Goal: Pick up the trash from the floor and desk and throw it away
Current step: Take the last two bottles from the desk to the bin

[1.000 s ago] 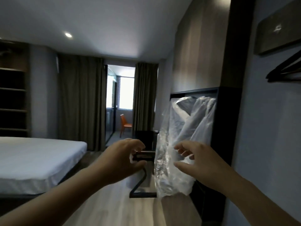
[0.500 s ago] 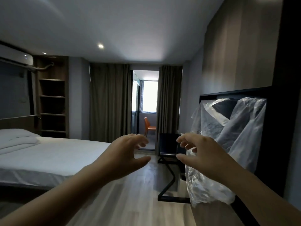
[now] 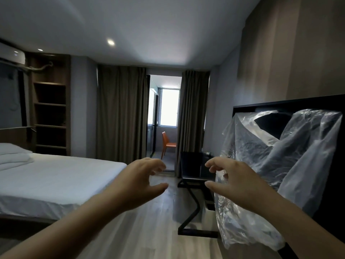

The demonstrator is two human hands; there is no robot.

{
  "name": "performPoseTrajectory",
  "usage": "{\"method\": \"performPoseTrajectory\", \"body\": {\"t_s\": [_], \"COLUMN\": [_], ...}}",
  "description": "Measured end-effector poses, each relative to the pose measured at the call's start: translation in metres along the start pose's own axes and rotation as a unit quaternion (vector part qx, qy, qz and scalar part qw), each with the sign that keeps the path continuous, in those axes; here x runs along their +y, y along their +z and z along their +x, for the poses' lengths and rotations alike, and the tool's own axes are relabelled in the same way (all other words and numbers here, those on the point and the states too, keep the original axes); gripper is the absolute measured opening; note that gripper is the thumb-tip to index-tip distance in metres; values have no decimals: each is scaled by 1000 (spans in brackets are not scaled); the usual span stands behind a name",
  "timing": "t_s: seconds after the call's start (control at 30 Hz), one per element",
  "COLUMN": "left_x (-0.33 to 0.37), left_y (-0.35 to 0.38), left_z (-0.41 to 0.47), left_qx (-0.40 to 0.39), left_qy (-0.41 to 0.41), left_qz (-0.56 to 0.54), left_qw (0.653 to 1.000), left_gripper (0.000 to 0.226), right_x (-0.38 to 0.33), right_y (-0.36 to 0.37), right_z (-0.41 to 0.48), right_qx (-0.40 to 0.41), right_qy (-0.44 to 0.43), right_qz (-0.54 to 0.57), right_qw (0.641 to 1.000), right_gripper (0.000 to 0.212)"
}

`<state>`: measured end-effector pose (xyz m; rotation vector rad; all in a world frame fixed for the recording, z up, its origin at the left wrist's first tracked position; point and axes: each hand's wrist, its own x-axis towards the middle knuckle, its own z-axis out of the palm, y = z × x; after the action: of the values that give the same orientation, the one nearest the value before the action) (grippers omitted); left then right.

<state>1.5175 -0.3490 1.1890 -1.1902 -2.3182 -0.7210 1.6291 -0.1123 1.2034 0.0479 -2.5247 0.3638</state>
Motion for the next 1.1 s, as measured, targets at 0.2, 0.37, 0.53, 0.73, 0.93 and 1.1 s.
{"method": "performPoseTrajectory", "body": {"t_s": [0.2, 0.37, 0.53, 0.73, 0.93, 1.1], "left_x": [-25, -52, -101, -189, -299, -373], "left_y": [52, 93, 133, 186, 217, 255], "left_z": [81, 147, 206, 277, 367, 439], "left_qx": [-5, -7, -13, -25, -35, -38], "left_qy": [-15, -29, -35, -40, -34, -27], "left_qz": [7, 6, 16, 5, 2, -16], "left_qw": [1000, 1000, 999, 999, 999, 999], "left_gripper": [45, 45, 44, 44, 44, 43], "right_x": [75, 135, 184, 228, 259, 298], "right_y": [22, 44, 83, 153, 219, 274], "right_z": [63, 120, 180, 269, 384, 460], "right_qx": [-2, -7, -30, -41, -55, -68], "right_qy": [-12, -11, -11, -4, 16, 48], "right_qz": [16, 19, 18, 6, -16, -14], "right_qw": [1000, 1000, 999, 999, 998, 996], "right_gripper": [40, 38, 39, 39, 41, 41]}}
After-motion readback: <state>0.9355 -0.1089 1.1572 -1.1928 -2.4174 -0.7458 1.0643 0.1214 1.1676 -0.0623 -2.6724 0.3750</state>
